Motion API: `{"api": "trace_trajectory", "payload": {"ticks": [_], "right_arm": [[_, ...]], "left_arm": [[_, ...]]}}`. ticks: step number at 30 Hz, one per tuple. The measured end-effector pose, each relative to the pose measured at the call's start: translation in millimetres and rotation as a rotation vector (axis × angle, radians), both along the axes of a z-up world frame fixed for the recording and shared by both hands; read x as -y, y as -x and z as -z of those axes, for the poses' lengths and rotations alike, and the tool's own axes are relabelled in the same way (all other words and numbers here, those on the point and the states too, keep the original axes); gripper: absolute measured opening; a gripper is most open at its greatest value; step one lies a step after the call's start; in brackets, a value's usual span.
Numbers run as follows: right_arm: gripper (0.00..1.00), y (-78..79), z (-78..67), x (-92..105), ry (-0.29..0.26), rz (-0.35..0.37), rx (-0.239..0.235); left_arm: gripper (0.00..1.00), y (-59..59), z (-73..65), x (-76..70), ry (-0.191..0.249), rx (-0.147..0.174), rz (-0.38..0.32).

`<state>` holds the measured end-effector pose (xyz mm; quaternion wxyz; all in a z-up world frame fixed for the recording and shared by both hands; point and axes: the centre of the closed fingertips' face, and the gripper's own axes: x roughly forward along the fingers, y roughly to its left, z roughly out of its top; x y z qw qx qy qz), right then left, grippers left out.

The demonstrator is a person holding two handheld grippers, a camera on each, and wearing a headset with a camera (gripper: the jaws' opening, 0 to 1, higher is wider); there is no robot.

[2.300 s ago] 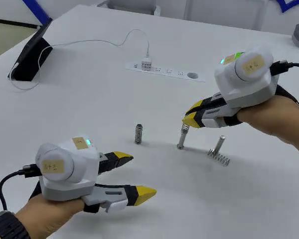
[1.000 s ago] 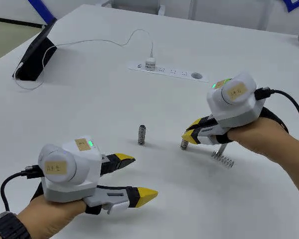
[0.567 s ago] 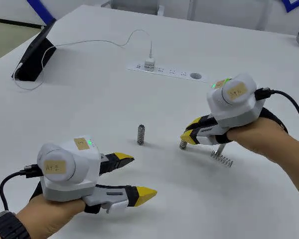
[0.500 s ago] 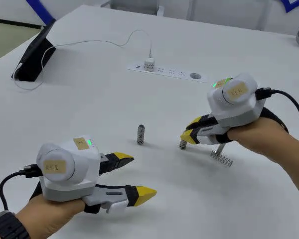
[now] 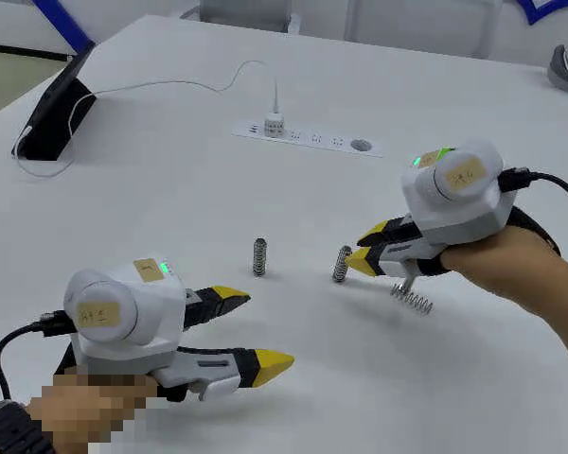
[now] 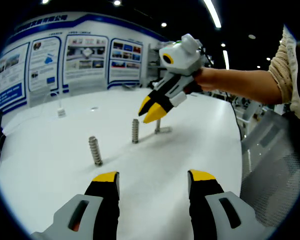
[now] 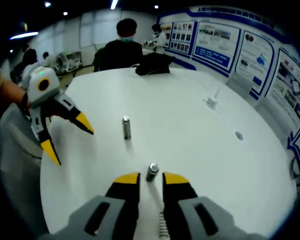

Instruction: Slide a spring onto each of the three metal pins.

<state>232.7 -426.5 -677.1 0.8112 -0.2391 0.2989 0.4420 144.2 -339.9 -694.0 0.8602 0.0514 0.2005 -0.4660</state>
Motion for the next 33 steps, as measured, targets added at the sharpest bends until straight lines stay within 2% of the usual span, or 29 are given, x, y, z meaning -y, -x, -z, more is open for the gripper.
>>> {"api": "trace_trajectory", "payload": {"ticks": [20,33], "right_arm": [[0.19,22.8,-5.0,19.0,-0.023,0.034,0.005],[0.19,34.9,4.5,42.0,-0.017,0.071,-0.009]], "left_arm": [[0.56,-2.9,-7.3,-1.1,0.000,0.019,-0.003],[0.56,-2.5,-8.2,-0.4,-0.003,0.019,-0.002]]}}
